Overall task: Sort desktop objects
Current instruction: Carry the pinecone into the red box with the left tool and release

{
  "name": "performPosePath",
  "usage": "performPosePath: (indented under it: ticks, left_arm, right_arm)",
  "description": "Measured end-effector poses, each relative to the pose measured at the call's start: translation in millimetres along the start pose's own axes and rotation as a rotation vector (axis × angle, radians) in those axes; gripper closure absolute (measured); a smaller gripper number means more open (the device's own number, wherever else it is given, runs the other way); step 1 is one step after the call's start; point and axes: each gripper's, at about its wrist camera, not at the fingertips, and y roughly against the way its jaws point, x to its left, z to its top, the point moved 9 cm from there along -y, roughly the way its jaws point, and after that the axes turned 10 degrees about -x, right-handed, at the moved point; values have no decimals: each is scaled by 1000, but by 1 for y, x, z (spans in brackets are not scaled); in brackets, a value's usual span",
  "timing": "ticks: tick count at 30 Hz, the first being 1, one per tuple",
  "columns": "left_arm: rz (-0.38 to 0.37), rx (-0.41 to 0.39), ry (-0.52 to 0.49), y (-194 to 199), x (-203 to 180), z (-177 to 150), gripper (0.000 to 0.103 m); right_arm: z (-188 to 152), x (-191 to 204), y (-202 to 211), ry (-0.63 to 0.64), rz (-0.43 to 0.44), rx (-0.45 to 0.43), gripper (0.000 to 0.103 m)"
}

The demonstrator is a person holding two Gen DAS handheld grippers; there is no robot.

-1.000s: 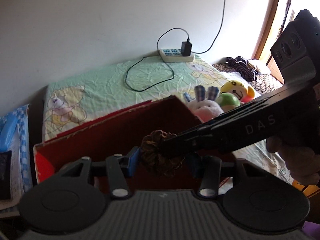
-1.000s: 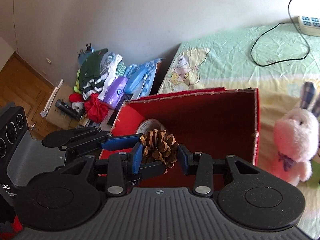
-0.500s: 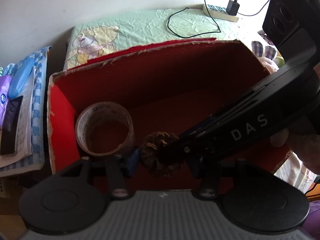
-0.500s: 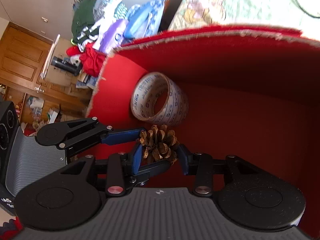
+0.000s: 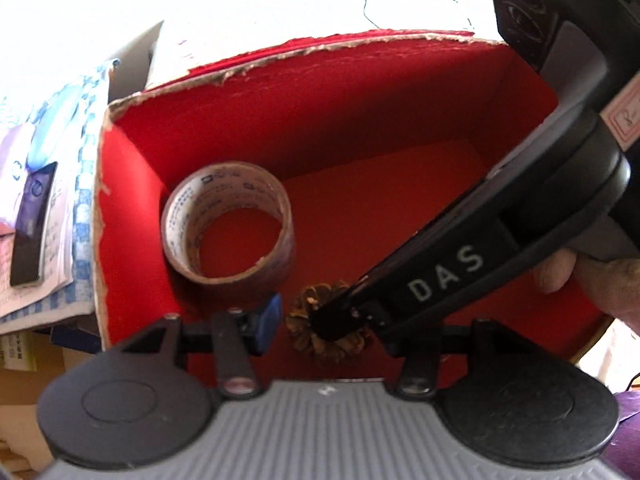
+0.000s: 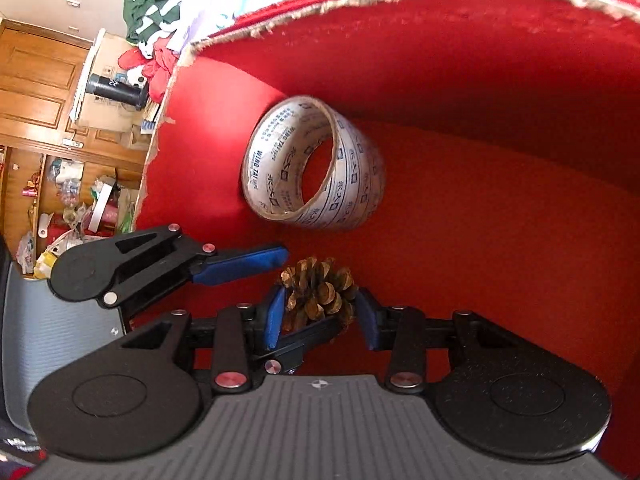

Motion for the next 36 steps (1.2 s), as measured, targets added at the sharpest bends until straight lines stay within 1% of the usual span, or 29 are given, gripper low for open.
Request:
performPosePath:
  ticks: [3,7,9,12,14,16,18,22,24,26,28,31,32,36]
  left_arm:
    - [17,-2,9,2,3,-1,46]
    - [22,-4,12,5,3,-2,45]
    - [38,1,5,4,3,-2,45]
    - [40,-6,15,5,1,0,46]
    - [43,-22,25,10,2,2,50]
    - [33,-50,39,18,1,7,51]
    - [-2,-75,65,26,-2,12,54]
    - [-85,-121,84,36,-13,24,54]
    - [-137,-106,92,32,-24,23,54]
    - [-172,-80,94,24,-34,22,57]
    - [-209,-54,107,16,-43,22,57]
    - [-286,-8,158,4,-49,23,57]
    - [-297,8,169,0,-51,22,57]
    - [-297,90,187,-13,-52,15,57]
  right_arm:
    - [-1,-4,-2,-52,50,24,59]
    - [-2,-9,2,-89,84,8,59]
    - [-1,-12,8,-105,88,-21,59]
    - [4,-20,21,-161,156,-101,59]
    - [8,-28,23,-228,190,-143,59]
    - [12,-35,26,-245,157,-186,59]
    - [16,-36,23,-240,125,-215,59]
    - [17,-42,25,-247,97,-250,60]
    - [20,-47,27,-259,67,-280,60]
    - [22,-55,34,-265,40,-316,60]
    - [23,-58,39,-269,35,-347,60]
    - [27,-59,40,-265,28,-377,60]
    - [28,-59,41,-260,21,-380,60]
    - [28,-61,41,-249,16,-386,60]
